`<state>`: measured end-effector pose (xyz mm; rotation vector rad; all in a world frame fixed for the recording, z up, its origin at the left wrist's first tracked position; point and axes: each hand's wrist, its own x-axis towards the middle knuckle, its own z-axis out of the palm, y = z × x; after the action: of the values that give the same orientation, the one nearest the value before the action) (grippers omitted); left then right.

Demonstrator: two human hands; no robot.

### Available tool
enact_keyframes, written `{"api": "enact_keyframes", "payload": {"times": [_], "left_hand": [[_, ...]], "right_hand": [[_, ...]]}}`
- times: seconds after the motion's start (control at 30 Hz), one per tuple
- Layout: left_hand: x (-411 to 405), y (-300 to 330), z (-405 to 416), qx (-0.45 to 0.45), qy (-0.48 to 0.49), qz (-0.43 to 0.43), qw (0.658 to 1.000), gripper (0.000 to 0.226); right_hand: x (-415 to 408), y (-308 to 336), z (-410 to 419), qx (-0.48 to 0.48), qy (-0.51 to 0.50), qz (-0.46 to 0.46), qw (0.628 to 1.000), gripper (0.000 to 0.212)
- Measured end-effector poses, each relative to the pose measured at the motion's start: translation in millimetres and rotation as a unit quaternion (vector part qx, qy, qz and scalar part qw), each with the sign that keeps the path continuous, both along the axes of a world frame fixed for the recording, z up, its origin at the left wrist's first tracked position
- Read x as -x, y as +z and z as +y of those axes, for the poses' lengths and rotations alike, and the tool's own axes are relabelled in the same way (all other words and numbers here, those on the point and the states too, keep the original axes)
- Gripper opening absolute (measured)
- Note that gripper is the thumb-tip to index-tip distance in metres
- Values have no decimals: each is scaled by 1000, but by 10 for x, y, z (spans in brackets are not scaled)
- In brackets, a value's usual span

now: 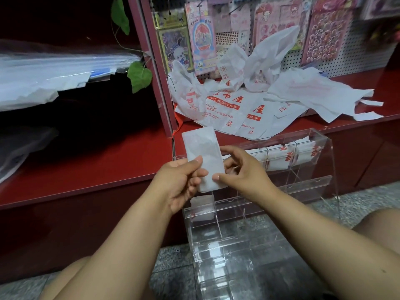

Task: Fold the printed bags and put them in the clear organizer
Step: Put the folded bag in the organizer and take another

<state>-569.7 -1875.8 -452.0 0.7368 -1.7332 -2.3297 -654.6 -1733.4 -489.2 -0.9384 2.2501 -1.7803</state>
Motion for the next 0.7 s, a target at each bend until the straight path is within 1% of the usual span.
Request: {"api": "enact_keyframes", "payload": {"times": [0.07,0.1,0.13,0.2,0.27,0.33,0.43,0.5,0.6,0.63,0.7], "left_hand": [[-1,-18,27,52,6,27,998,14],[-4,-22,46,76,5,40,996,13],[-11,-28,60,100,2,54,994,12],[-20,-45,73,148,-5,81,986,12],[-21,-63,64,195,-13,111,974,13],[-24,-84,46,225,-21,141,964,11],[-36,-90,31,239,-3,168,956,9],[-39,-104,41,274,12,174,946,11],[-12,-171,66,336,15,169,926,18],[2,-202,72,347,12,169,922,21],[13,-246,91,352,0,166,921,31]], "right_hand": [[20,27,4,-17,-28,-5,999,41],[20,53,12,-6,-18,-34,999,32],[13,78,17,22,6,-77,997,23],[-13,123,10,98,56,-169,979,11],[-10,132,-12,154,74,-203,964,10],[19,108,-17,177,68,-187,964,12],[55,58,-4,152,40,-131,979,2],[68,32,2,137,29,-109,984,6],[37,55,-10,171,27,-125,977,20],[30,71,-17,189,16,-132,973,21],[33,84,-38,217,-17,-137,966,15]]}}
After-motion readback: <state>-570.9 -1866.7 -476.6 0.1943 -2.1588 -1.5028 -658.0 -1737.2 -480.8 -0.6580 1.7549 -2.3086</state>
